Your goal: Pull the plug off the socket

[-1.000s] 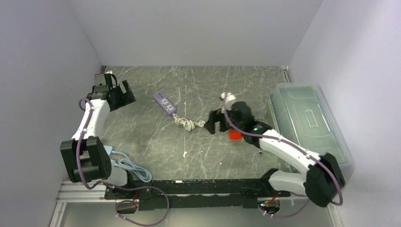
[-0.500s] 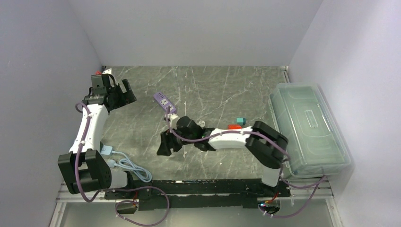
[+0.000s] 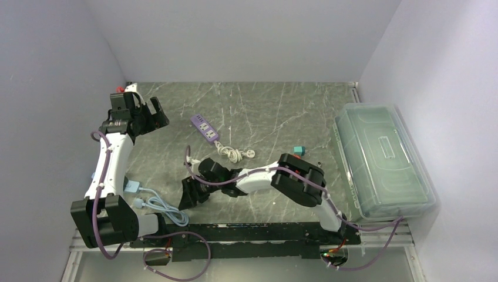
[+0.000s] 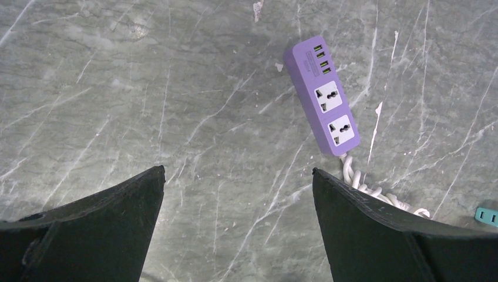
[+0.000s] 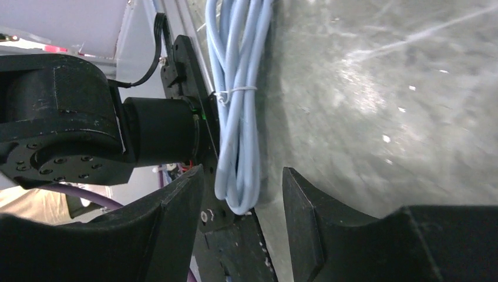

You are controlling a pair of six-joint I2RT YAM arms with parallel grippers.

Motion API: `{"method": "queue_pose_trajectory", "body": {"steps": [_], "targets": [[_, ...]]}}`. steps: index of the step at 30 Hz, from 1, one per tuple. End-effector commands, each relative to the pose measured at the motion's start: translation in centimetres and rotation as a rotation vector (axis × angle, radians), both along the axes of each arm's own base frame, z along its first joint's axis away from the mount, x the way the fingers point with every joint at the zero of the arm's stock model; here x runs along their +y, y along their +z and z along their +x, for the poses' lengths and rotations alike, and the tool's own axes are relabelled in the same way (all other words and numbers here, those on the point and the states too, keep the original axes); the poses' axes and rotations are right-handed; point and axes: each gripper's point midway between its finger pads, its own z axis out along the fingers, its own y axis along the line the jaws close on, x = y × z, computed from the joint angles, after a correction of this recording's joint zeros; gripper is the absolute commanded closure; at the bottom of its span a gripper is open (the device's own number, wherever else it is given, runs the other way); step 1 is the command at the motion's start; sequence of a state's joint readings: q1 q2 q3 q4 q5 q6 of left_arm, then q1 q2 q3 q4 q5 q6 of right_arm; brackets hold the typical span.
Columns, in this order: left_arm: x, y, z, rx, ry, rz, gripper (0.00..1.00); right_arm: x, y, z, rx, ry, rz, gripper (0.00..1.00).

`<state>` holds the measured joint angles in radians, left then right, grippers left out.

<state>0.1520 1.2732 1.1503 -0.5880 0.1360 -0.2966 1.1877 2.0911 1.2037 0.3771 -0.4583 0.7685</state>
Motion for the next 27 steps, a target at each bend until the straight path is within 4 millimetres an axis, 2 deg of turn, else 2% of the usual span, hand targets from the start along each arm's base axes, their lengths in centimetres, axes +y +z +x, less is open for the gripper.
{"method": "queue_pose_trajectory", "body": {"steps": [1, 5, 9, 12, 16, 20, 22, 23, 27], "targets": [[-0.1, 1.9, 0.2, -0.067, -0.016, 0.013, 0.0, 2.8, 2.5, -1.7, 0.026, 0.064, 0.103, 0.45], [-0.1, 1.9, 0.2, -0.065, -0.018, 0.01, 0.0, 3.3, 1.6, -2.4, 0.024, 0.082, 0.071, 0.46], [-0.3, 1.8, 0.2, -0.066, -0.024, 0.002, 0.0, 3.5, 0.2, -2.0, 0.0, 0.058, 0.007, 0.46], [-0.3, 1.9, 0.2, -0.066, -0.024, -0.001, 0.0, 2.8, -1.7, -0.2, -0.096, -0.047, -0.129, 0.51], [-0.4, 1.8, 0.2, -0.065, -0.026, -0.005, 0.0, 2.3, -2.1, 0.4, -0.243, -0.091, -0.212, 0.61], [-0.5, 1.7, 0.1, -0.061, -0.026, -0.009, 0.0, 1.8, -1.7, 1.1, -0.318, -0.124, -0.236, 0.86], [-0.4, 1.7, 0.1, -0.062, -0.024, -0.007, 0.0, 1.2, -0.8, 2.0, -0.351, -0.169, -0.233, 0.97], [-0.4, 1.7, 0.1, -0.063, -0.023, -0.008, 0.0, 0.7, -0.3, 2.8, -0.379, -0.201, -0.236, 1.0], [-0.6, 1.6, 0.2, -0.063, -0.029, -0.016, 0.0, -1.5, 1.8, 5.3, -0.454, -0.287, -0.258, 1.0]]}}
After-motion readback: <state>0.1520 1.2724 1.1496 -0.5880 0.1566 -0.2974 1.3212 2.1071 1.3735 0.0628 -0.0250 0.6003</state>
